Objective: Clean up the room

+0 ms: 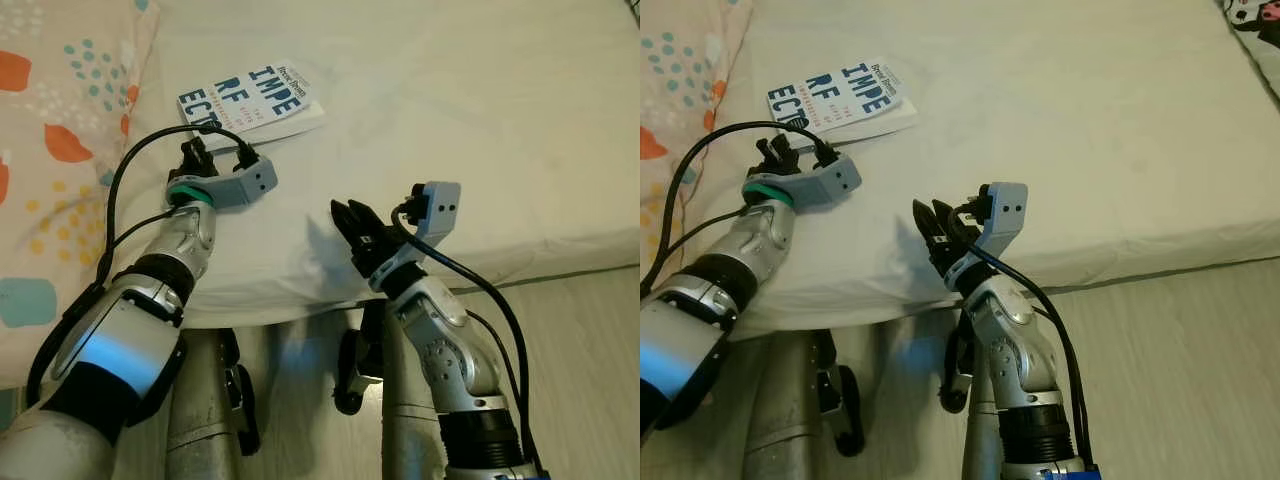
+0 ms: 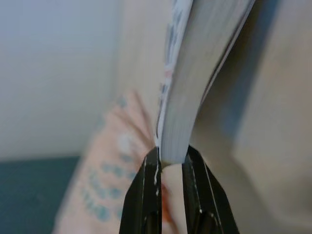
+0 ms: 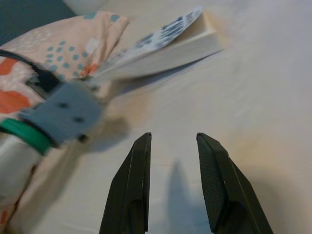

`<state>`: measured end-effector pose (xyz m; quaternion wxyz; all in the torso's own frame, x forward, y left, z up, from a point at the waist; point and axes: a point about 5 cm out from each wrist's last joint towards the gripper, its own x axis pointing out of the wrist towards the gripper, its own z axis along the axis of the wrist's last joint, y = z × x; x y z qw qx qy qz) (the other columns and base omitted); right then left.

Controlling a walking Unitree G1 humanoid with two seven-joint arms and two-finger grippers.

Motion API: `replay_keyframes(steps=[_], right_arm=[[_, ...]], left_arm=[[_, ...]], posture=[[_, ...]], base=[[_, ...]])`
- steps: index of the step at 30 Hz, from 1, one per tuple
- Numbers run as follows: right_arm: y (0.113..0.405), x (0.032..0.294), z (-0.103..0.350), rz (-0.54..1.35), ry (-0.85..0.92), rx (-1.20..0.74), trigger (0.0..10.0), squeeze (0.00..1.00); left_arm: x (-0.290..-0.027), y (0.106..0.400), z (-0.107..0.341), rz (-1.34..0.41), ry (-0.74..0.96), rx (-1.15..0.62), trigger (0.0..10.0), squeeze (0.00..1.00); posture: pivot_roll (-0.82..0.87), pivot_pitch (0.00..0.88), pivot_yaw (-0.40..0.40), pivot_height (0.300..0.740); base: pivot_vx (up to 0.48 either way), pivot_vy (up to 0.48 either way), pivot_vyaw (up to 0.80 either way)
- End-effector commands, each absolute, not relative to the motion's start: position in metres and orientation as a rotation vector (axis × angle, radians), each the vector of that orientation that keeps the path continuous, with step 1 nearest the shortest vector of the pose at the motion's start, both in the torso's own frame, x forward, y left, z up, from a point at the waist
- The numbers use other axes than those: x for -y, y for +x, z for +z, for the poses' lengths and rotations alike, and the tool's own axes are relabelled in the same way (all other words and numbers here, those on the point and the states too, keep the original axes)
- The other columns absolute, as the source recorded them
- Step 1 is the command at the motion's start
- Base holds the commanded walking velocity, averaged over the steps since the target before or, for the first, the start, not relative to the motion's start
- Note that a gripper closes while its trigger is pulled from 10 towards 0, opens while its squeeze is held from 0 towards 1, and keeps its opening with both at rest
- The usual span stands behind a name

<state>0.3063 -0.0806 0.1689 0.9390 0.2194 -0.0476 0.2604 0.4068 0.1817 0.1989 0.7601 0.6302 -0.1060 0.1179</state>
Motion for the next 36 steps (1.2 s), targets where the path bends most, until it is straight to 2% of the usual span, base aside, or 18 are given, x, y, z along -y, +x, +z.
replay_keyframes(steps=[1, 2, 3, 5, 9, 11, 12, 16, 17, 23, 29, 33, 35, 36], right_arm=[[0.304, 0.084, 0.161, 0.518, 0.462, 0.075, 10.0, 0.0], [0.305, 0.085, 0.16, 0.514, 0.462, 0.076, 10.0, 0.0], [0.305, 0.085, 0.16, 0.514, 0.462, 0.076, 10.0, 0.0], [0.305, 0.086, 0.16, 0.514, 0.462, 0.076, 10.0, 0.0], [0.306, 0.086, 0.16, 0.515, 0.462, 0.077, 10.0, 0.0], [0.306, 0.086, 0.16, 0.514, 0.462, 0.077, 10.0, 0.0], [0.305, 0.086, 0.159, 0.513, 0.461, 0.077, 10.0, 0.0], [0.305, 0.087, 0.159, 0.512, 0.46, 0.077, 10.0, 0.0], [0.304, 0.089, 0.158, 0.508, 0.458, 0.076, 10.0, 0.0], [0.303, 0.091, 0.158, 0.505, 0.456, 0.075, 10.0, 0.0], [0.303, 0.093, 0.155, 0.489, 0.455, 0.079, 10.0, 0.0], [0.302, 0.094, 0.154, 0.482, 0.456, 0.078, 10.0, 0.0], [0.301, 0.095, 0.152, 0.479, 0.455, 0.075, 10.0, 0.0], [0.301, 0.095, 0.152, 0.479, 0.455, 0.075, 10.0, 0.0]], left_arm=[[-0.188, 0.404, 0.195, 0.254, 1.396, 0.251, 10.0, 0.0], [-0.204, 0.4, 0.196, 0.253, 1.422, 0.273, 10.0, 0.0], [-0.204, 0.4, 0.196, 0.253, 1.422, 0.273, 10.0, 0.0], [-0.233, 0.388, 0.189, 0.255, 1.461, 0.279, 10.0, 0.0], [-0.24, 0.385, 0.186, 0.254, 1.471, 0.276, 10.0, 0.0], [-0.249, 0.376, 0.174, 0.215, 1.486, 0.265, 10.0, 0.0], [-0.256, 0.365, 0.158, 0.132, 1.488, 0.257, 10.0, 0.0], [-0.26, 0.357, 0.148, 0.071, 1.487, 0.251, 10.0, 0.0], [-0.261, 0.346, 0.14, -0.022, 1.462, 0.269, 10.0, 0.0], [-0.26, 0.34, 0.137, -0.08, 1.444, 0.284, 10.0, 0.0], [-0.265, 0.323, 0.143, -0.259, 1.466, 0.388, 10.0, 0.0], [-0.278, 0.32, 0.143, -0.255, 1.517, 0.362, 10.0, 0.0], [-0.299, 0.319, 0.145, -0.165, 1.574, 0.288, 10.0, 0.0], [-0.299, 0.319, 0.145, -0.165, 1.574, 0.288, 10.0, 0.0]], posture=[[-0.08, 0.369, 0.061, 0.585], [-0.07, 0.366, 0.061, 0.585], [-0.07, 0.366, 0.061, 0.585], [-0.07, 0.361, 0.061, 0.585], [-0.07, 0.361, 0.061, 0.585], [-0.07, 0.359, 0.063, 0.585], [-0.07, 0.357, 0.064, 0.585], [-0.07, 0.357, 0.064, 0.585], [-0.07, 0.353, 0.065, 0.585], [-0.07, 0.35, 0.065, 0.585], [-0.07, 0.34, 0.1, 0.585], [-0.07, 0.339, 0.103, 0.585], [-0.07, 0.334, 0.105, 0.585], [-0.07, 0.334, 0.105, 0.585]], base=[[0.0, 0.0, 0.0], [0.0, 0.0, 0.0], [0.0, 0.0, 0.0], [0.0, 0.0, 0.0], [0.0, 0.0, 0.0], [0.0, 0.0, 0.0], [0.0, 0.0, 0.0], [0.0, 0.0, 0.0], [0.0, 0.0, 0.0], [0.0, 0.0, 0.0], [0.0, 0.0, 0.0], [0.0, 0.0, 0.0], [0.0, 0.0, 0.0], [0.0, 0.0, 0.0]])
